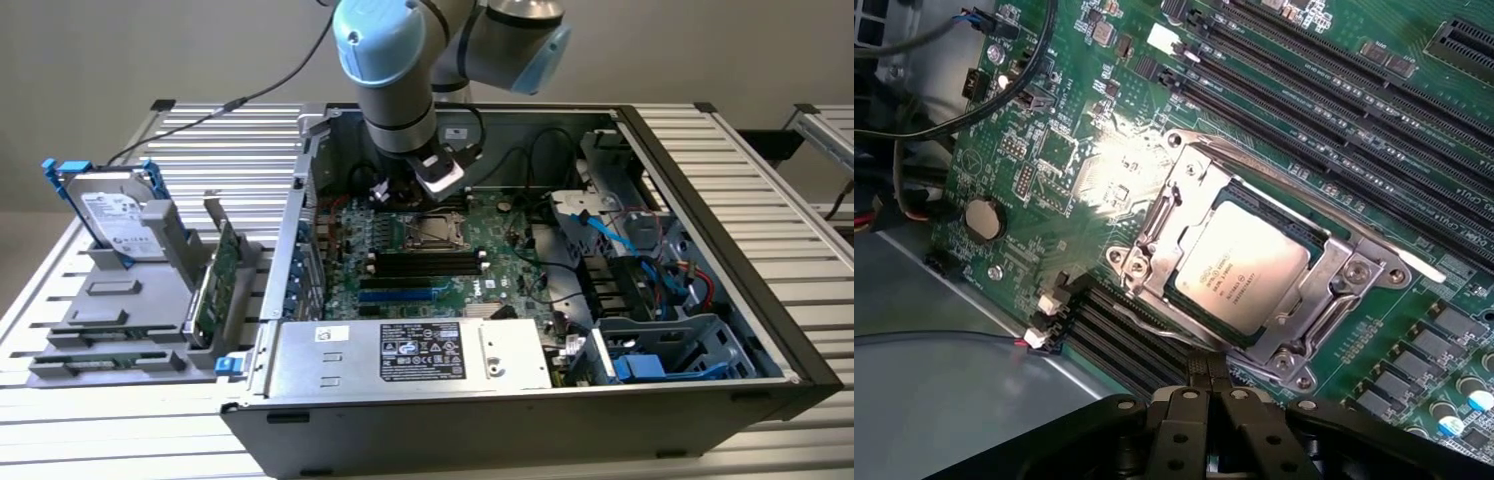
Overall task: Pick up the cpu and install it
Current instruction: 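Install the first cpu locking lever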
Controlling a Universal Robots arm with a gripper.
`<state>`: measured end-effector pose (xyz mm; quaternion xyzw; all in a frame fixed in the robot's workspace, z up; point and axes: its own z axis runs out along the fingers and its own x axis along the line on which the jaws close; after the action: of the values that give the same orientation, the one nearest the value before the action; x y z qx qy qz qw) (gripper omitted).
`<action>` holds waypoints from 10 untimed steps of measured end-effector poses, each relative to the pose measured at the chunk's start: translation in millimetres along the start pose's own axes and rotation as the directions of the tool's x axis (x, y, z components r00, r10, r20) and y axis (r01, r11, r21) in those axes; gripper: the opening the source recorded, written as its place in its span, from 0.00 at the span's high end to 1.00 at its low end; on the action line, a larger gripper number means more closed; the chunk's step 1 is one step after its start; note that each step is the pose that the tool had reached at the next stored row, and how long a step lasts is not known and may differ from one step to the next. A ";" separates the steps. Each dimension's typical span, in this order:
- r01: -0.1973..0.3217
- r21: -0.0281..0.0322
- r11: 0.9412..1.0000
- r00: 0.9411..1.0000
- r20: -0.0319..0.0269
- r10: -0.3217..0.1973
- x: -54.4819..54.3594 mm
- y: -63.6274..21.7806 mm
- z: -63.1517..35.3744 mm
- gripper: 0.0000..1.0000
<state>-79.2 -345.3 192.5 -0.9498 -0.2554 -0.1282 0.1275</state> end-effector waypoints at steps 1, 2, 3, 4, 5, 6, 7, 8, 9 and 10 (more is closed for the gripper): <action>0.000 0.000 1.000 1.000 0.000 0.000 0.2 -0.2 0.3 0.89; 0.000 0.000 1.000 1.000 0.000 0.000 0.4 -0.4 0.6 0.89; 0.000 0.000 1.000 1.000 0.000 0.000 0.5 -0.4 0.9 0.89; 0.000 0.000 1.000 1.000 0.000 0.000 0.5 -0.4 0.9 0.89; 0.000 0.000 1.000 1.000 0.000 0.000 0.5 -0.4 0.9 0.89; 0.000 0.000 1.000 1.000 0.000 0.000 0.6 -0.3 0.9 0.89; 0.000 0.000 1.000 1.000 0.000 0.000 0.6 -0.3 1.0 0.89; 0.000 0.000 1.000 1.000 0.000 0.000 0.7 -0.2 1.0 0.89; 0.000 0.000 1.000 1.000 0.000 0.000 1.0 -0.1 1.2 0.89; 0.000 0.000 1.000 1.000 0.000 0.000 1.3 0.2 1.3 0.89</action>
<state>-77.8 -344.5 191.6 -0.9498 -0.2555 -0.1280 0.1274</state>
